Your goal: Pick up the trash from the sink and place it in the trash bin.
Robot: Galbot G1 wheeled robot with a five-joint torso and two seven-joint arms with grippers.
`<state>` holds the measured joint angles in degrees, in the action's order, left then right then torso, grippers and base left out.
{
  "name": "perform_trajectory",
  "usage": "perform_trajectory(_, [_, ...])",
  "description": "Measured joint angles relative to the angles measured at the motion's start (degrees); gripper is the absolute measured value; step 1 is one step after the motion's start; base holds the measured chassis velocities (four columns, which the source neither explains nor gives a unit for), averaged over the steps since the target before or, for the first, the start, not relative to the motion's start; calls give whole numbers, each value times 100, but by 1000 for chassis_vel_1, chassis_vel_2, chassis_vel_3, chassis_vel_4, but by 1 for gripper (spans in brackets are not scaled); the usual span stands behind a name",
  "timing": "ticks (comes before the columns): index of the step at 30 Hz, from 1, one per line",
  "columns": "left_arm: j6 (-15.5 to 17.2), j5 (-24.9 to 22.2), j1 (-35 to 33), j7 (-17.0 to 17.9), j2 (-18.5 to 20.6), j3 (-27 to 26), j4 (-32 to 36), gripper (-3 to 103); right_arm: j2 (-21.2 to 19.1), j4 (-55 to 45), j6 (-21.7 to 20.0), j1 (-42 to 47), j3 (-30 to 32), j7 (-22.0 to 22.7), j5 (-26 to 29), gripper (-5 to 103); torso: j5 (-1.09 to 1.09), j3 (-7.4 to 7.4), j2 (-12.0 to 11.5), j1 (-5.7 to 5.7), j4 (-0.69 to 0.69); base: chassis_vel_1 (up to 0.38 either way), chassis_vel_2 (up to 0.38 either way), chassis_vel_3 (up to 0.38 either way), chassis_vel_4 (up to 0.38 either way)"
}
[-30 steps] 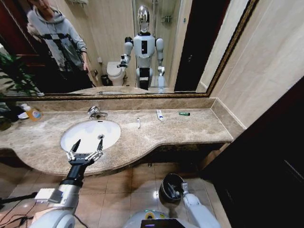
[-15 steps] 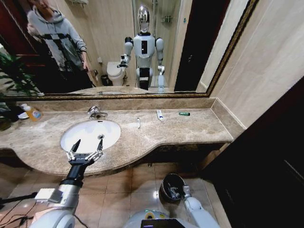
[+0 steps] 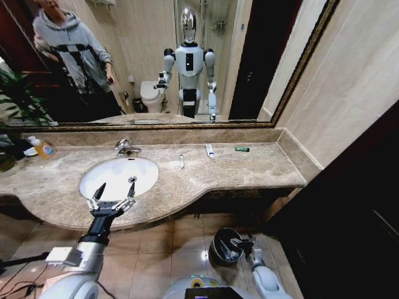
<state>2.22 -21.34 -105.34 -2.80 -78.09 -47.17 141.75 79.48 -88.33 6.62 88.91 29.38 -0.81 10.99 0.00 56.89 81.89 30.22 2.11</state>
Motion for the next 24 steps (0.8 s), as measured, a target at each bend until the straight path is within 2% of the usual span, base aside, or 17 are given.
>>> perform_trajectory(1, [0,0,0,0,0,0,0,100,0,0,0,0,0,0,0,100,0,0,0,0,0,0,0,0,0])
perform_trajectory(4, [0,0,0,1,0,0,0,100,113,-1216,113,885,142,113,-48,100,0,0,0,0,-1,0,0,0,0])
perform_trajectory(6, [0,0,-1,0,1,0,0,100,132,-1413,140,1021,167,123,-54,100,0,0,0,0,-1,0,0,0,0])
perform_trajectory(7, [0,0,0,0,0,0,0,100,181,-2000,203,1374,234,141,-63,100,0,0,0,0,-1,0,0,0,0])
perform_trajectory(10, [0,0,0,0,1,0,0,100,202,-2645,232,1681,305,145,-55,100,-1,0,0,0,-1,0,0,0,0])
perform_trajectory(11, [0,0,0,0,1,0,0,100,199,-3410,121,1828,347,145,-18,100,-1,0,0,0,-1,0,0,0,0])
perform_trajectory(14, [0,0,0,0,0,0,0,100,174,-3805,-92,1714,318,140,-15,100,-1,0,0,0,-2,0,0,0,0])
perform_trajectory(18, [0,0,0,1,1,0,0,100,-114,-4159,-970,655,121,240,109,100,1,1,0,0,-1,0,0,0,0])
perform_trajectory(19, [0,0,0,1,1,0,0,100,-114,-4159,-970,655,121,240,109,100,1,1,0,0,-1,0,0,0,0])
perform_trajectory(20, [0,0,0,0,0,0,1,100,-193,-4153,-1156,355,84,239,179,100,1,1,-1,1,0,0,0,0,0])
perform_trajectory(22, [0,0,-1,-2,1,1,0,100,-510,-3881,-1436,-325,2,108,293,100,1,1,-1,1,1,0,0,0,0])
perform_trajectory(23, [0,0,-1,-2,1,1,0,100,-510,-3881,-1436,-325,2,108,293,100,1,1,-1,1,1,0,0,0,0])
perform_trajectory(24, [0,0,0,1,1,0,0,100,-678,-3677,-1480,-603,-31,20,308,100,1,2,-1,2,1,0,0,0,0])
